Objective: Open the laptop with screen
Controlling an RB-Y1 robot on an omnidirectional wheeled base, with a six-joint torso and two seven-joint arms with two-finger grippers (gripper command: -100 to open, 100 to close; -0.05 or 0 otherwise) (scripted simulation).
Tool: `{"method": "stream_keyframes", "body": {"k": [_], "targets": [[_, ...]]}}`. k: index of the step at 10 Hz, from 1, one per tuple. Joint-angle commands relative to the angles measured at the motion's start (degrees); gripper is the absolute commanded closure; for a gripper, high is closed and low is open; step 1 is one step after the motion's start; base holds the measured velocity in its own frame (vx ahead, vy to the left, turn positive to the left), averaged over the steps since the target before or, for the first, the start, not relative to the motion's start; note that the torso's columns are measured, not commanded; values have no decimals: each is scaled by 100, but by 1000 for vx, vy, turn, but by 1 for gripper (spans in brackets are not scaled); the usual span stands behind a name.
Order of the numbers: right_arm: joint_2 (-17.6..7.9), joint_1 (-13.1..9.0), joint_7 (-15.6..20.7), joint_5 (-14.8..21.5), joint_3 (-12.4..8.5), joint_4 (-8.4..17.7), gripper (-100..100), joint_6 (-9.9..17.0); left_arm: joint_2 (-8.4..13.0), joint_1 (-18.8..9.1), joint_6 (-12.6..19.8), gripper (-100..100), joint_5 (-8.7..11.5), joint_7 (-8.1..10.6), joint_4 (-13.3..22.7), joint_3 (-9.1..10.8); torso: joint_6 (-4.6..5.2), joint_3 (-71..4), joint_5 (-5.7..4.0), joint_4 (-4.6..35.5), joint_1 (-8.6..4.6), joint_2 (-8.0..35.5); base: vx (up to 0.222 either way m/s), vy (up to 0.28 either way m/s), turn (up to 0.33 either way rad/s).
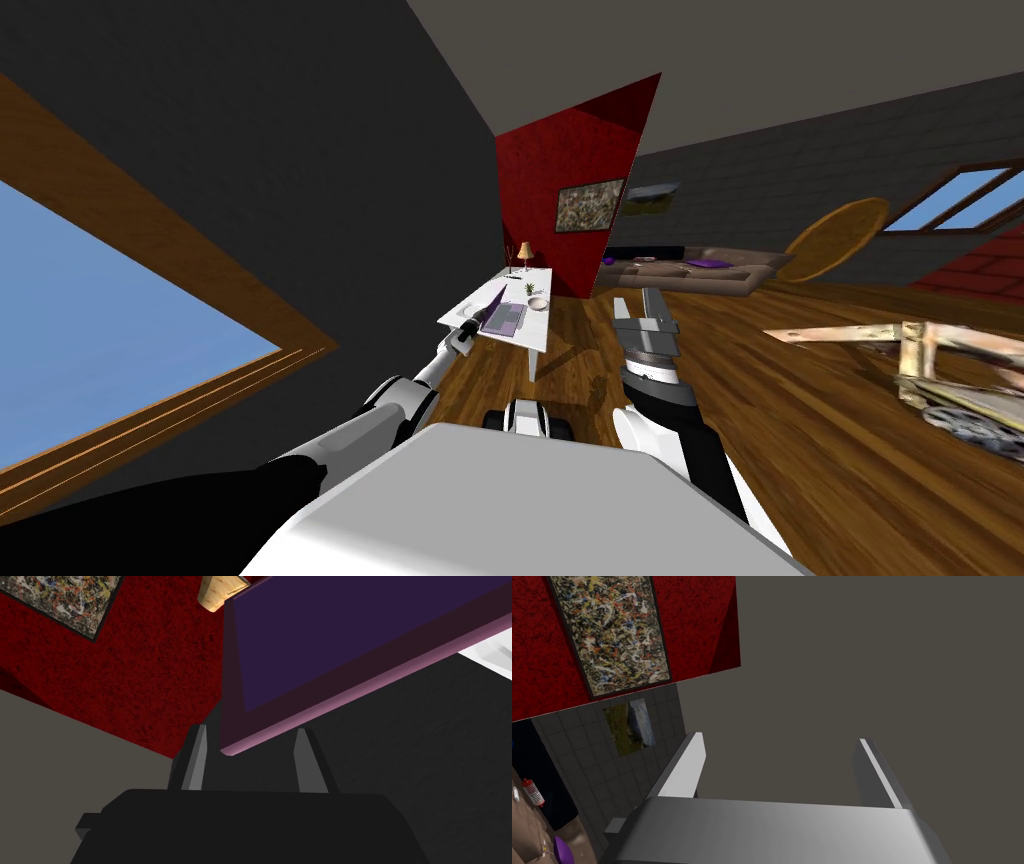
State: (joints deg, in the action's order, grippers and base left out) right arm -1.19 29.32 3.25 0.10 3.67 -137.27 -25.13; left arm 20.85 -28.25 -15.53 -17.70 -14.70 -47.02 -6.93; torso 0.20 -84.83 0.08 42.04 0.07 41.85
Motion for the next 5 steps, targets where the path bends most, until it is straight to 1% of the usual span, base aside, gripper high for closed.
{"method": "stream_keyframes", "body": {"k": [1,3,5], "targets": [[0,0,0,0,0,0,0,0,-16,241,-266,100,-223,-395,-47,60,-6,-2,7,-2,17,-5,50,-116,98],[0,1,0,0,0,0,0,0,-29,466,-506,100,-429,-740,-118,121,-22,-3,2,-9,-1,-5,85,-169,136],[0,1,0,0,0,0,0,0,-41,691,-746,100,-635,-1102,-189,182,-14,-6,6,-12,6,-10,78,-170,120]]}}
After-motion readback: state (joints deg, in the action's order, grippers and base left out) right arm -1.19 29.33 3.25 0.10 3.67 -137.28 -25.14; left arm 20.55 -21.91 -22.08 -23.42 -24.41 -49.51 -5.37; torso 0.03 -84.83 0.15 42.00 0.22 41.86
